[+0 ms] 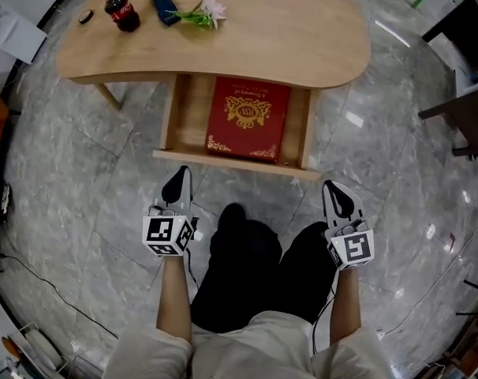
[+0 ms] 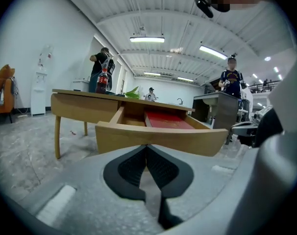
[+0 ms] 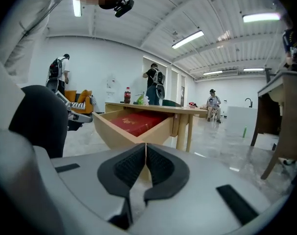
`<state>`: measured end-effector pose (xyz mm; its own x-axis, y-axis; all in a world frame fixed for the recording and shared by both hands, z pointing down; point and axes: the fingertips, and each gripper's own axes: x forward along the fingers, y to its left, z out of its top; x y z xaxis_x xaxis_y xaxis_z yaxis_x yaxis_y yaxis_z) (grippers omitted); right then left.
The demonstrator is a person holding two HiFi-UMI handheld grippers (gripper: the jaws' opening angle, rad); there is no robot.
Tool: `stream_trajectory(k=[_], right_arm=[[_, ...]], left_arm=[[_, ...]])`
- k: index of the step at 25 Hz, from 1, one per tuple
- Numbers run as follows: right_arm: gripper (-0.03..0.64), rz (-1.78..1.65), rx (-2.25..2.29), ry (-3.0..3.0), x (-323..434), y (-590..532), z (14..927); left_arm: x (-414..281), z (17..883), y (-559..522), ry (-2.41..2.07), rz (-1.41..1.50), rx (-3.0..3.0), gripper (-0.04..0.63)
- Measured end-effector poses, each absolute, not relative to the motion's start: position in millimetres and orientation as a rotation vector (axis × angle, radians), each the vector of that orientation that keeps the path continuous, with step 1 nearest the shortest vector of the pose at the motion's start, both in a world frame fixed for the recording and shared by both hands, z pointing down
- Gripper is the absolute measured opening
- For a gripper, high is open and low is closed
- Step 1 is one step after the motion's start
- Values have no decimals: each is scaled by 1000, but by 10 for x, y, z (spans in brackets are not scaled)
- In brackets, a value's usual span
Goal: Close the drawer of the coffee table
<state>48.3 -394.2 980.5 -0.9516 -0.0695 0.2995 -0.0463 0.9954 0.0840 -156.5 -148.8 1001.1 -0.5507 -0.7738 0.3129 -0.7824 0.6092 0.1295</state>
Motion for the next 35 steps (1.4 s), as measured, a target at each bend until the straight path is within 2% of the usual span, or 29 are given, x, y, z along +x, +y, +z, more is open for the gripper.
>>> stream_trajectory(k=[2, 5, 10, 15, 35], right_arm=[[21, -129, 71, -2830, 466, -3946, 9876], [91, -168, 47, -2802, 453, -3970, 10015], [94, -197, 56, -2780, 414, -4048, 10164], [124, -157, -19, -2789, 327, -4012, 10197], [107, -96, -64, -2872, 312, -4027, 9953]], left_arm=[[-1617, 10020, -1538, -2524, 22, 1263, 10], [-1644, 10081, -1600, -2537, 11, 1256, 10], [-1647, 10112, -1654, -2535, 2, 1255, 10], [-1633, 10110, -1642, -2505, 3, 1291, 9], [-1653, 9865, -1678, -2446, -53, 1370, 9]])
